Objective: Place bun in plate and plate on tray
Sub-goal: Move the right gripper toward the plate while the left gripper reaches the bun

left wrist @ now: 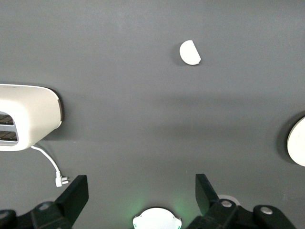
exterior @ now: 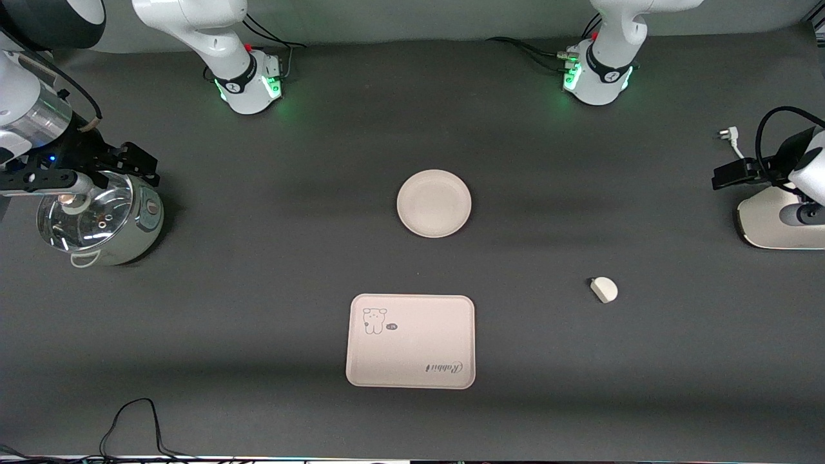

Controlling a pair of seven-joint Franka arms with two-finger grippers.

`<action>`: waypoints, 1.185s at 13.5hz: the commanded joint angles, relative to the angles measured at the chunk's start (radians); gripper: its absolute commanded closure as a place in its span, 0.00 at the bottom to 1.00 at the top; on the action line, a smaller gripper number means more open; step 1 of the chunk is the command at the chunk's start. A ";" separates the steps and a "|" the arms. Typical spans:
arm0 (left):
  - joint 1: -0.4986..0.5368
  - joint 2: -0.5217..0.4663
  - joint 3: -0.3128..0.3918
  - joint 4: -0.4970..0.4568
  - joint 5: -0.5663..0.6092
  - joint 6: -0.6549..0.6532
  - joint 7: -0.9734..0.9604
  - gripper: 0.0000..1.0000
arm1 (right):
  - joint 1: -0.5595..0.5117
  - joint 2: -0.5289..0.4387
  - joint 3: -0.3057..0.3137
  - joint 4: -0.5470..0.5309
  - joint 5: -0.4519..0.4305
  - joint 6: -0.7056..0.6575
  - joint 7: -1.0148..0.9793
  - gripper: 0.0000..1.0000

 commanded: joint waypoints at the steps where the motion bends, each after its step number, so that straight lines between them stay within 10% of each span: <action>1: -0.017 0.012 0.015 0.028 0.002 -0.035 0.023 0.00 | -0.004 0.015 0.003 -0.002 -0.014 0.051 0.021 0.00; 6: -0.014 0.012 0.015 0.030 0.011 -0.034 0.024 0.00 | -0.001 0.013 0.019 -0.009 0.000 0.034 0.041 0.00; 11: -0.019 0.015 0.012 0.040 0.002 -0.020 0.040 0.00 | -0.001 0.039 0.205 -0.009 0.007 0.035 0.277 0.00; 16: -0.023 0.177 0.009 0.114 -0.013 0.076 0.028 0.00 | -0.002 0.104 0.231 -0.007 0.097 0.132 0.264 0.00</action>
